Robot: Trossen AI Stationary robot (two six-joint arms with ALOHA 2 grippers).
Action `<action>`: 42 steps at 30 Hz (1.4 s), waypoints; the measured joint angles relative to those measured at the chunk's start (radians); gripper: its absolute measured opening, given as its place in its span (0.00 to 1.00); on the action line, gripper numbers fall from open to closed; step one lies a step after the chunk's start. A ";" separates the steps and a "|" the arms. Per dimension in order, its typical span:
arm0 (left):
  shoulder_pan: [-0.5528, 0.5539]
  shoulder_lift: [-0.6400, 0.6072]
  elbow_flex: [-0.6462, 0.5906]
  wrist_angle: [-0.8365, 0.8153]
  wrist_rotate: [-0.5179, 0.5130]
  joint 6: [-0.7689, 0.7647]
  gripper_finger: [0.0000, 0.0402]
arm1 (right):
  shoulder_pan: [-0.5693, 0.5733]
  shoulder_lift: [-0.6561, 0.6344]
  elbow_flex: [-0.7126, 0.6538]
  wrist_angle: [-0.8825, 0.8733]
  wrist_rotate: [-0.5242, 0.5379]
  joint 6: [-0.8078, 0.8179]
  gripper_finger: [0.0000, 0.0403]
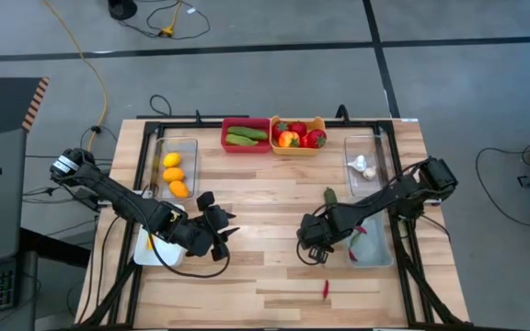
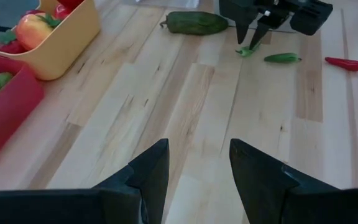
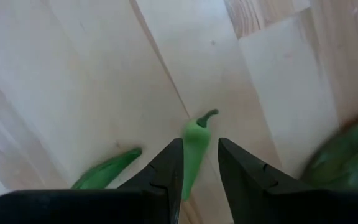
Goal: Sort produce into baskets
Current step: Put the green chili pepper into the gray bin
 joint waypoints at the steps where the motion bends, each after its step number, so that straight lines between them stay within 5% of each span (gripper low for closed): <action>1: 0.000 0.000 0.000 0.000 0.000 0.000 0.39 | 0.000 0.000 0.000 0.006 0.000 0.000 0.31; 32: 0.000 0.000 0.000 0.000 0.003 0.000 0.39 | 0.006 0.001 -0.077 0.107 0.002 -0.025 0.31; 42: 0.000 0.000 0.000 0.000 0.003 0.000 0.39 | 0.007 0.001 -0.076 0.106 0.002 -0.027 0.23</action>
